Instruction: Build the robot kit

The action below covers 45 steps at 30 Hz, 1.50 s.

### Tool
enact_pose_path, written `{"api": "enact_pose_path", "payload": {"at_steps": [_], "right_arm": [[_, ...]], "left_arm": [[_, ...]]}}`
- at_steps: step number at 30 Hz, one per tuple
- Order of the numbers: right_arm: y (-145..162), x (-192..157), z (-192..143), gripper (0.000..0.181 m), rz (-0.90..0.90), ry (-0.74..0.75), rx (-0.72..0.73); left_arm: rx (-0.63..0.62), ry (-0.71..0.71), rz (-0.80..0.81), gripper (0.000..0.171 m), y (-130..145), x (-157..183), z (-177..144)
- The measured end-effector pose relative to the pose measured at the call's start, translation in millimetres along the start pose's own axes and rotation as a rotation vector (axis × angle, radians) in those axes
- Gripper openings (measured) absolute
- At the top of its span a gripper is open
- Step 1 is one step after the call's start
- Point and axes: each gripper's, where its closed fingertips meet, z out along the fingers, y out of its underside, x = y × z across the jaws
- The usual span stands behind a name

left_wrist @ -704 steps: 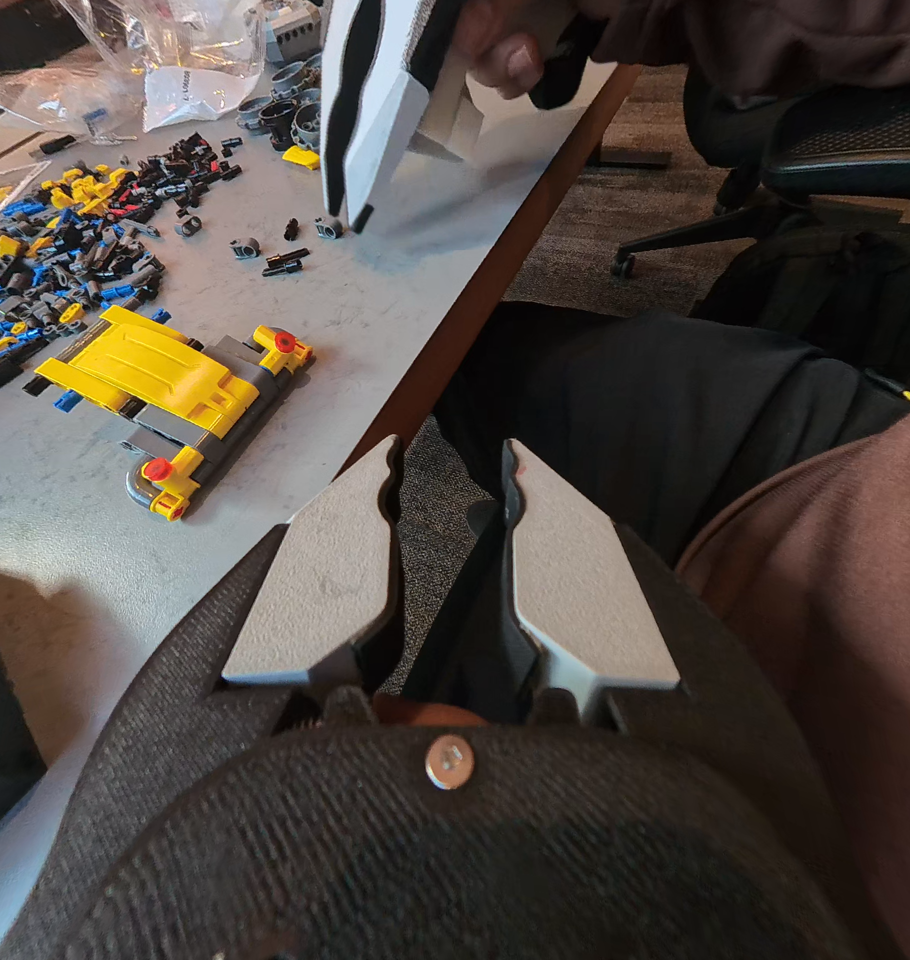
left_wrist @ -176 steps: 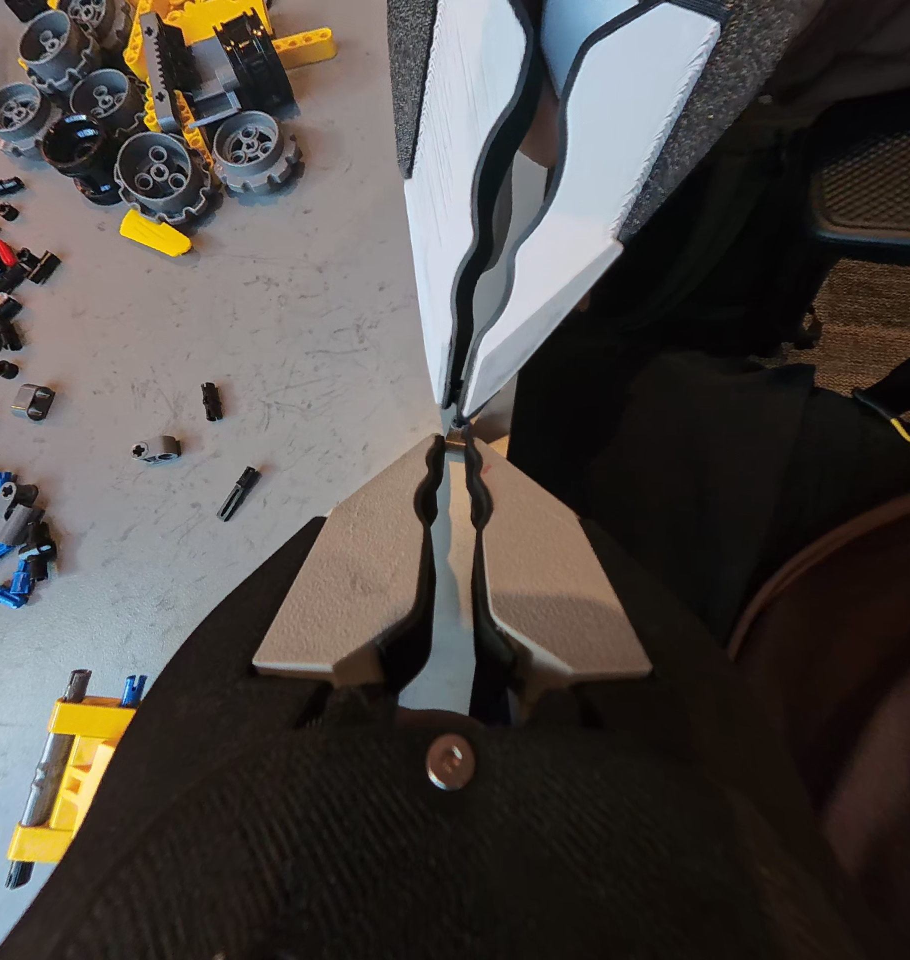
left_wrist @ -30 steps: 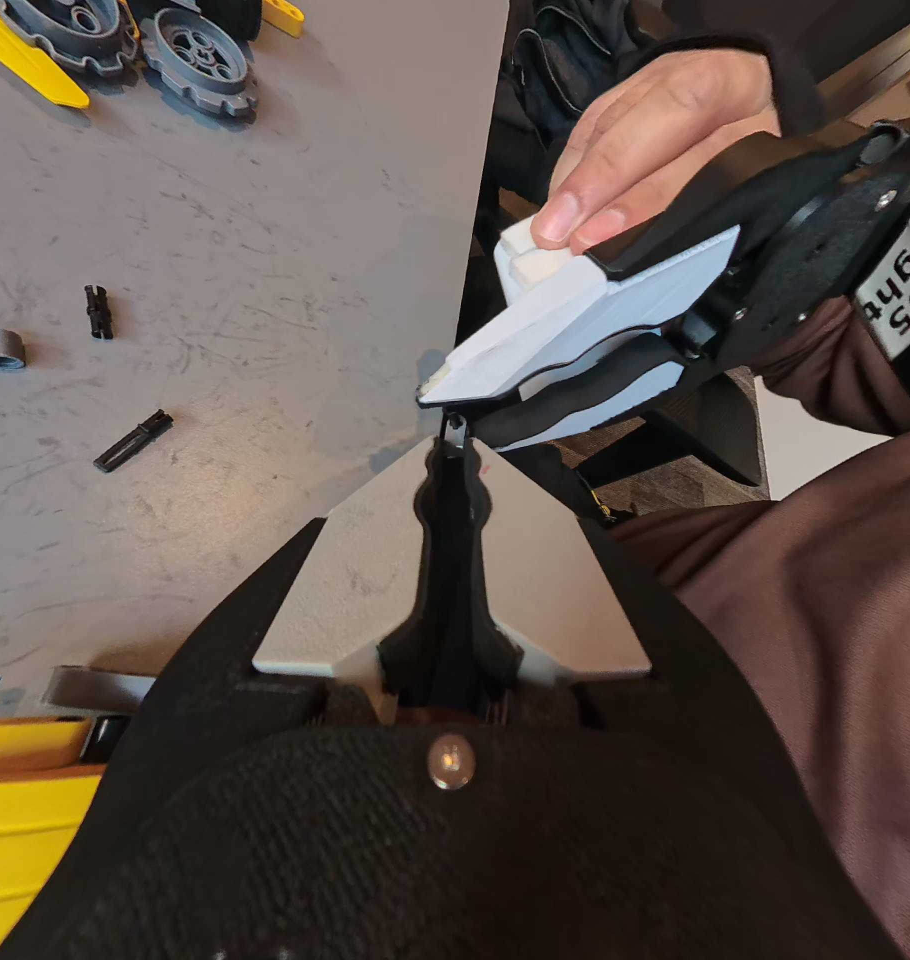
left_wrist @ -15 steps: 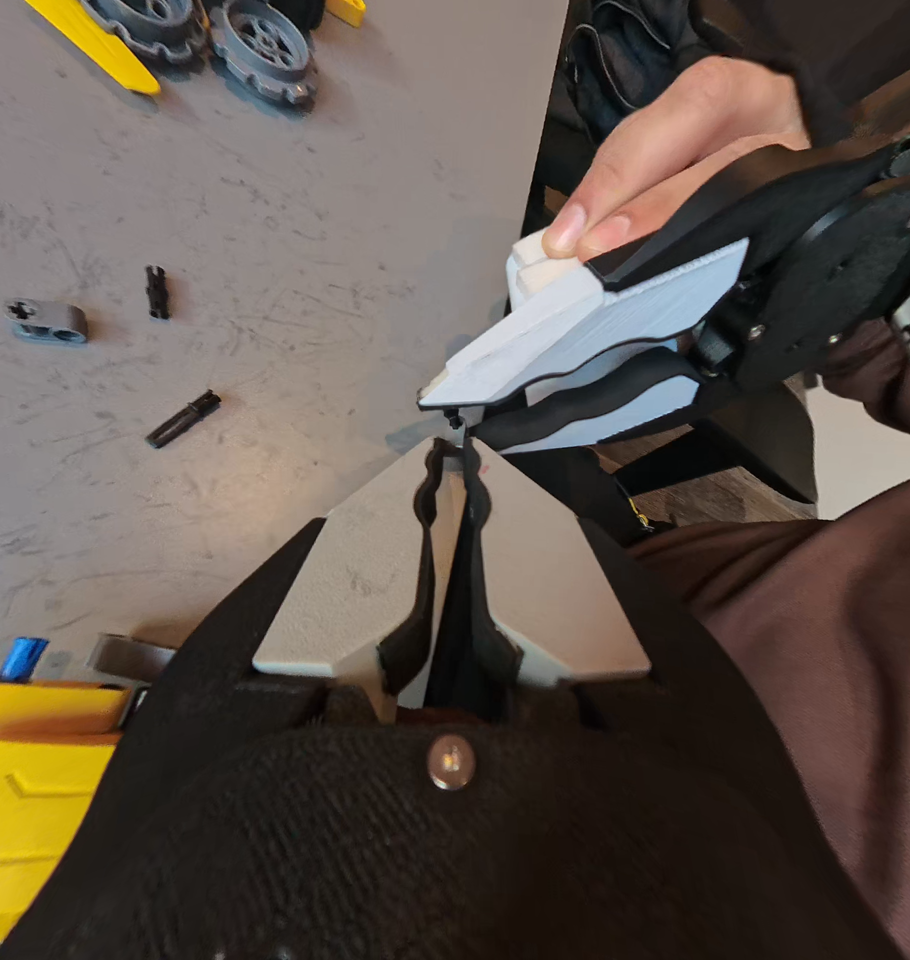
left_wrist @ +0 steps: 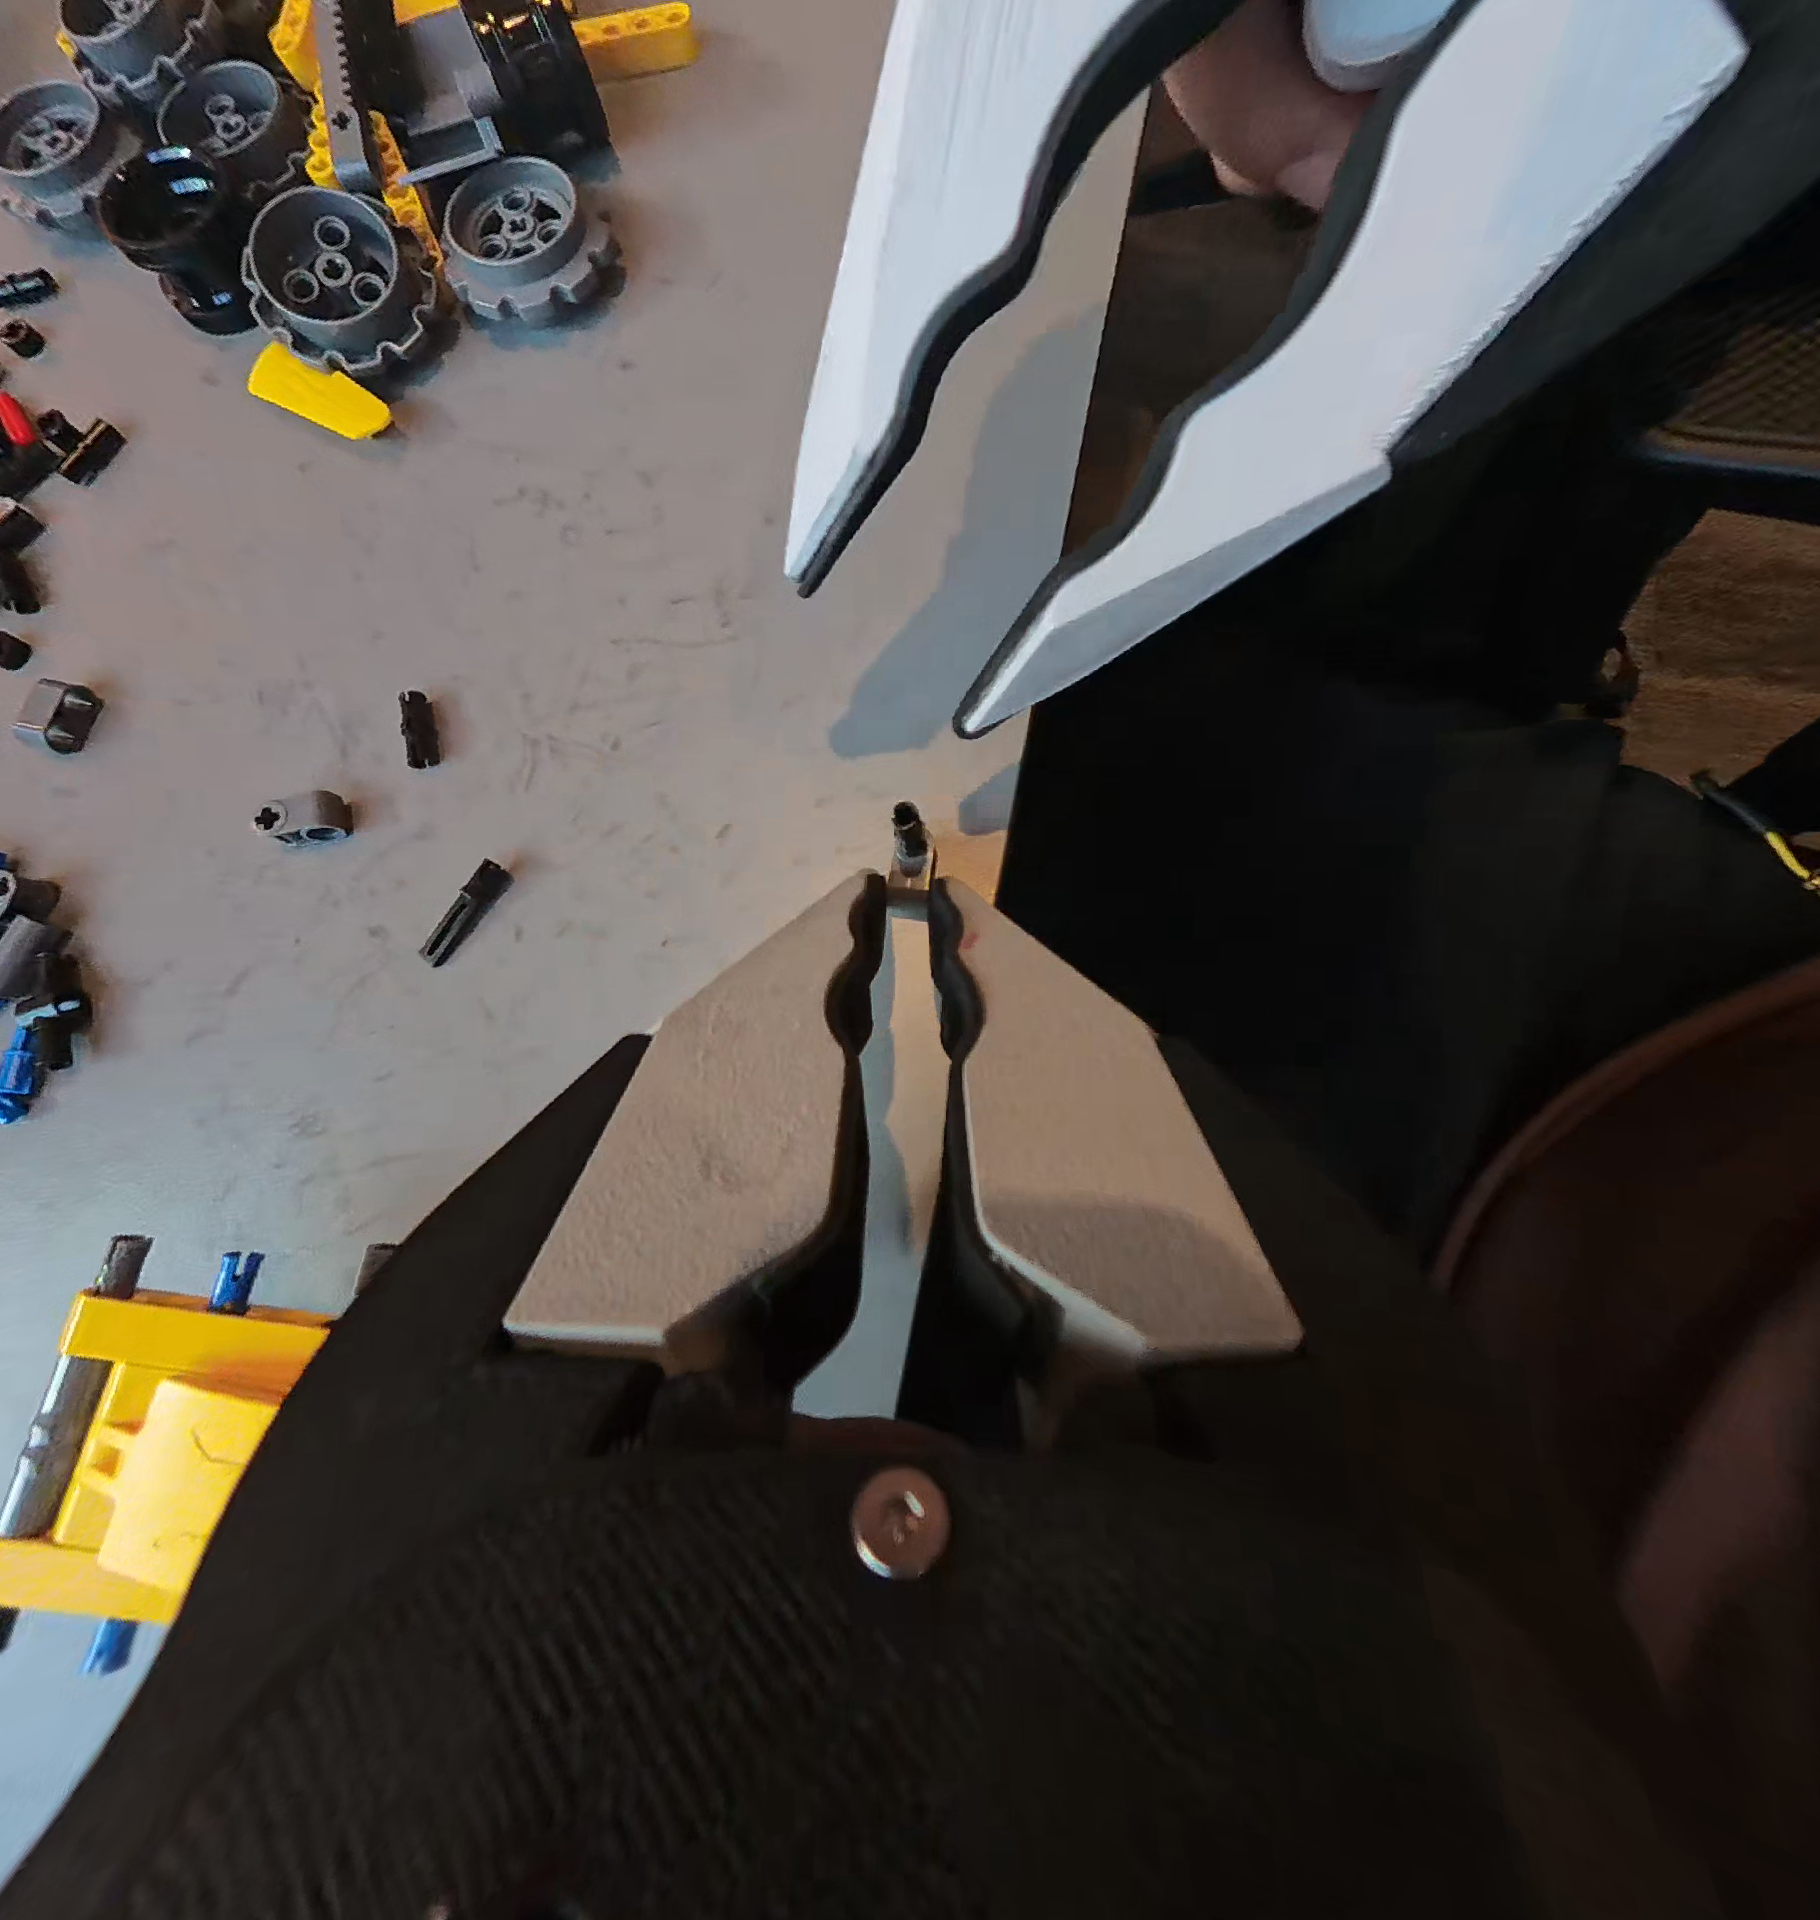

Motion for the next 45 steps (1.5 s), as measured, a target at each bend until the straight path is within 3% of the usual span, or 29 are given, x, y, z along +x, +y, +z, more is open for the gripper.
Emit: {"api": "enact_pose_path", "payload": {"at_steps": [3,8,15,31,45], "right_arm": [[-3,-2,-1,0.015,0.095,-0.05,0.04],[-5,-1,5,0.025,0.232,-0.119,0.063],[-13,7,14,0.029,0.29,-0.144,0.063],[-25,0,18,0.019,0.265,-0.214,0.128],[-22,-5,26,0.019,0.238,-0.183,0.087]], "left_arm": [[0.028,-0.029,0.009,0.005,0,0,0],[0.073,-0.036,0.006,0.006,2,0,-3],[0.067,-0.041,0.006,0.006,6,-5,-6],[0.077,-0.02,-0.039,0.006,6,-7,-5],[0.075,-0.069,-0.077,0.005,6,-16,-4]]}}
